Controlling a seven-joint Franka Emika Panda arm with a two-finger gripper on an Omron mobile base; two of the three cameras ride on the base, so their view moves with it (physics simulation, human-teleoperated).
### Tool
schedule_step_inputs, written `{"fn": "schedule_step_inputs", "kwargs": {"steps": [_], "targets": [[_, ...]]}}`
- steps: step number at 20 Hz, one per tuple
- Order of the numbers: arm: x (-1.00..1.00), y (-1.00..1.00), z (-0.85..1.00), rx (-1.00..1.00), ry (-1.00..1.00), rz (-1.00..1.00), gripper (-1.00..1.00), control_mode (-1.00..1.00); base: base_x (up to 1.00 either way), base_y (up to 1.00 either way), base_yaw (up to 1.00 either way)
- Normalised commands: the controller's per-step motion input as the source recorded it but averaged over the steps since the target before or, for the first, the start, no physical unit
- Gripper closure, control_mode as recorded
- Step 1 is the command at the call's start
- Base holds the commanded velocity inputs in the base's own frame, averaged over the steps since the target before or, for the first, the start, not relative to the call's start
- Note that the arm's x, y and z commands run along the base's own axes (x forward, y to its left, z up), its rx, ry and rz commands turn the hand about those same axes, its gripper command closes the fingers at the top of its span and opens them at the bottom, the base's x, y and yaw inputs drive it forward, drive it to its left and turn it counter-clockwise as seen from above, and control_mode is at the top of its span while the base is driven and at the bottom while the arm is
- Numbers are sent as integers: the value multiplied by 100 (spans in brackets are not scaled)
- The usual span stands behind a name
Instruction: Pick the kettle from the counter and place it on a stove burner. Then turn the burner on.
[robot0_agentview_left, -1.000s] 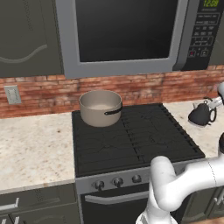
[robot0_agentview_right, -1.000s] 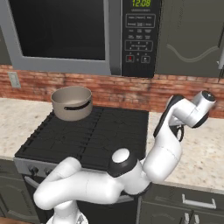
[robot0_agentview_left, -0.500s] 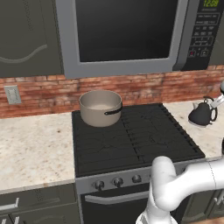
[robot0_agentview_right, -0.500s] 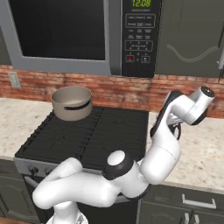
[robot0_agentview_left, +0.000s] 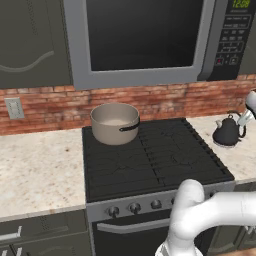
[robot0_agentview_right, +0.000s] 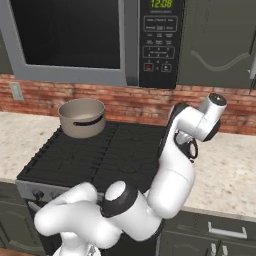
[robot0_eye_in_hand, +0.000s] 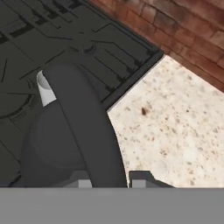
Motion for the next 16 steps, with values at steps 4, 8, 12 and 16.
{"fn": "schedule_step_inputs", "kwargs": {"steps": [4, 8, 12, 16], "targets": [[-33, 89, 0, -12, -26, 0, 100, -100, 0, 0, 0], [-30, 82, 0, -1, -26, 0, 100, -100, 0, 0, 0], [-14, 70, 0, 0, -20, 0, 100, -100, 0, 0, 0], [0, 75, 1, 0, -3, 0, 100, -100, 0, 0, 0]]}}
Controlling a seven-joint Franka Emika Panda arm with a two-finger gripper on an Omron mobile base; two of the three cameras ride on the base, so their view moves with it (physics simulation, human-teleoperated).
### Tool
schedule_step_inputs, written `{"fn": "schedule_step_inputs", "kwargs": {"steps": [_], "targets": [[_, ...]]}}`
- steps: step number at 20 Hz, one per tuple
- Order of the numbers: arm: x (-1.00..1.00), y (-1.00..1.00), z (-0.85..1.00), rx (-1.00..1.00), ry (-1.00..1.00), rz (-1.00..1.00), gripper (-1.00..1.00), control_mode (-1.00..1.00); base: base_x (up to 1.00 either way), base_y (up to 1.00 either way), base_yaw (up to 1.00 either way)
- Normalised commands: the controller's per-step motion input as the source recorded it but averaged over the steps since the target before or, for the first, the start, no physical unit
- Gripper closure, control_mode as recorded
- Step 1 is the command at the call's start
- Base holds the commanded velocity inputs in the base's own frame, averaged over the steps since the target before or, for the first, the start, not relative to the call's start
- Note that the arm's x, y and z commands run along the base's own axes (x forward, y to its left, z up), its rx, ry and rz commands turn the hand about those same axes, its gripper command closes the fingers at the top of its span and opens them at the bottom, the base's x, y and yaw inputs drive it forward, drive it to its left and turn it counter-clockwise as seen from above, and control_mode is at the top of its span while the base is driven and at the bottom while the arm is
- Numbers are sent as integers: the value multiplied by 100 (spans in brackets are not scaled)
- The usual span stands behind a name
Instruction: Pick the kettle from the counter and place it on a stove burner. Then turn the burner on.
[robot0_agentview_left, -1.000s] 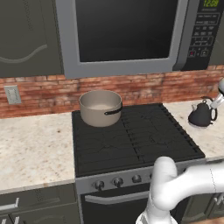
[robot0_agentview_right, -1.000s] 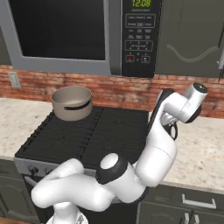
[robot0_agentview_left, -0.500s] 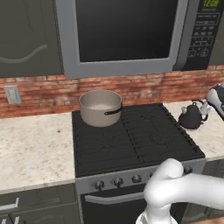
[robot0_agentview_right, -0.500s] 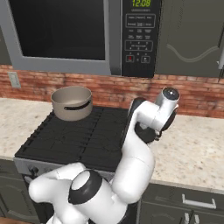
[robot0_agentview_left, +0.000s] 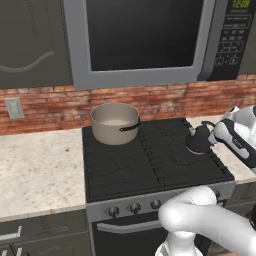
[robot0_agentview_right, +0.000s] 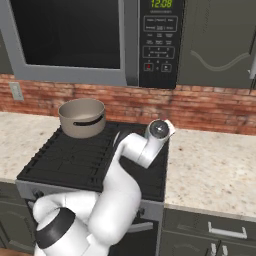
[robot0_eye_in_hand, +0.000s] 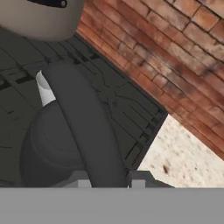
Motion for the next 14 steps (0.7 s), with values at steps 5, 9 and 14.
{"fn": "schedule_step_inputs", "kwargs": {"steps": [5, 9, 14], "targets": [[17, 56, 6, -1, 11, 0, 100, -100, 0, 0, 0], [24, 24, 0, -3, 34, 0, 100, -100, 0, 0, 0], [12, 9, 0, 0, 20, 0, 100, -100, 0, 0, 0]]}}
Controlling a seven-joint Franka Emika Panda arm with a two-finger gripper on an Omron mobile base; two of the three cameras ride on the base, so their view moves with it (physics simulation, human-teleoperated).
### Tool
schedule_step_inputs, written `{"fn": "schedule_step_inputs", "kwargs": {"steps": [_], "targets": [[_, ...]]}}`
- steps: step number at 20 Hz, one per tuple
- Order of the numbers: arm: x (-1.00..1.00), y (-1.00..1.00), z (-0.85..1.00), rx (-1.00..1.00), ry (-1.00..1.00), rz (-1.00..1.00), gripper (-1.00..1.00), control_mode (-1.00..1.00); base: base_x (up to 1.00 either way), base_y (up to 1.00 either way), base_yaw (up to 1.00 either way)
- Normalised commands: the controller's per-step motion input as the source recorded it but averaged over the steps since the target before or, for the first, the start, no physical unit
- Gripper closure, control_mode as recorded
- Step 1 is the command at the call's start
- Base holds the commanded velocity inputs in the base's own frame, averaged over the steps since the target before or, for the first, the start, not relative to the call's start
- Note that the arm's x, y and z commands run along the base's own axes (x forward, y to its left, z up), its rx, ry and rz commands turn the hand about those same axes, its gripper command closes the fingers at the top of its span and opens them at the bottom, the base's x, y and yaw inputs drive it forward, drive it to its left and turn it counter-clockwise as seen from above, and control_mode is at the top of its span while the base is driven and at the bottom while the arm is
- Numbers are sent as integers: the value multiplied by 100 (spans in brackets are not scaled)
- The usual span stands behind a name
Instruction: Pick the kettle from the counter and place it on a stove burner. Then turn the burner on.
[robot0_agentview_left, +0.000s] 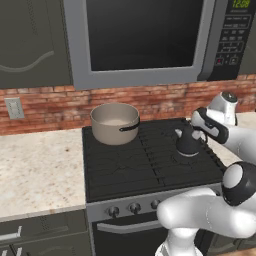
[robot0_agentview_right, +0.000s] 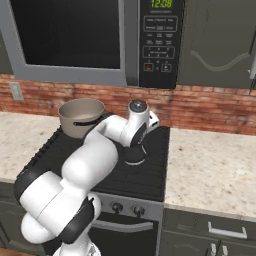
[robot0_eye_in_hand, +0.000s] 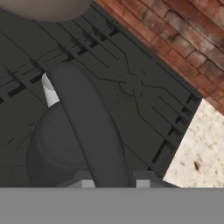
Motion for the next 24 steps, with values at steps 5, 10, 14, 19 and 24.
{"fn": "schedule_step_inputs", "kwargs": {"steps": [5, 10, 14, 19, 24], "targets": [[0, 0, -14, 5, 0, 0, 100, -100, 0, 0, 0], [0, 0, -22, 11, 0, 0, 100, -100, 0, 0, 0], [0, 0, -3, 2, -1, 0, 100, -100, 0, 0, 0], [0, 0, -4, 0, 0, 0, 100, -100, 0, 0, 0], [0, 0, -28, 0, 0, 0, 100, -100, 0, 0, 0]]}}
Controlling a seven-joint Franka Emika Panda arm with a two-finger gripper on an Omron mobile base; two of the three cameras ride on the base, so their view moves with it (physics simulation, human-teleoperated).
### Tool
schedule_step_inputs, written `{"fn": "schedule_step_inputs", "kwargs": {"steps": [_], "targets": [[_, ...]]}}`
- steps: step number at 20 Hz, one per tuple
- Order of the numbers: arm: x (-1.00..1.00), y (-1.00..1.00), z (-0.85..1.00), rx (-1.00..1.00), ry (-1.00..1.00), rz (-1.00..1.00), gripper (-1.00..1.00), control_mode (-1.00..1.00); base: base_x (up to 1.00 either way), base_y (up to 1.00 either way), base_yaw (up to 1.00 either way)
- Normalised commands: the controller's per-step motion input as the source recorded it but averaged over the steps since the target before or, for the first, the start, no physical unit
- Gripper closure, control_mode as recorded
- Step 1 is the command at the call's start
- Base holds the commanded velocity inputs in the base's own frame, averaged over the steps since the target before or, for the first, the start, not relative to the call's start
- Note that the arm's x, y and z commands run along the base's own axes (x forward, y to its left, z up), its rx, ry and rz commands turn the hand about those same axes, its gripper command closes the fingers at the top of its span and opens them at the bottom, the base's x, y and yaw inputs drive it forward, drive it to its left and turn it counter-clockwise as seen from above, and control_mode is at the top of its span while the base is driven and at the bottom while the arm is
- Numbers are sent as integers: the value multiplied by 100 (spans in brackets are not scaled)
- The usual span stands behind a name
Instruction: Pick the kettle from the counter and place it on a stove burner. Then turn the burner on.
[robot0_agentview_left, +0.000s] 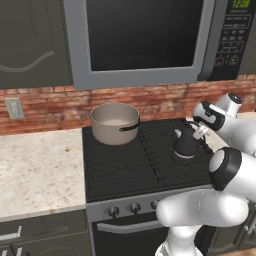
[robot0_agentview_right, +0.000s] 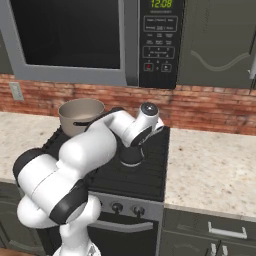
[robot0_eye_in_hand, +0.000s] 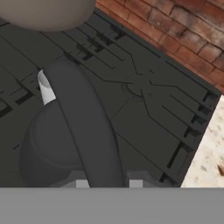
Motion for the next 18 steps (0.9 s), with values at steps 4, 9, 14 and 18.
{"fn": "schedule_step_inputs", "kwargs": {"steps": [4, 9, 14, 18], "targets": [[0, 0, -29, 0, 0, 0, 100, -100, 0, 0, 0], [0, 0, -28, 0, 0, 0, 100, -100, 0, 0, 0], [0, 0, 0, 0, 0, 0, -100, -100, 0, 0, 0], [-4, 0, 0, 0, -2, 0, -100, -100, 0, 0, 0]]}}
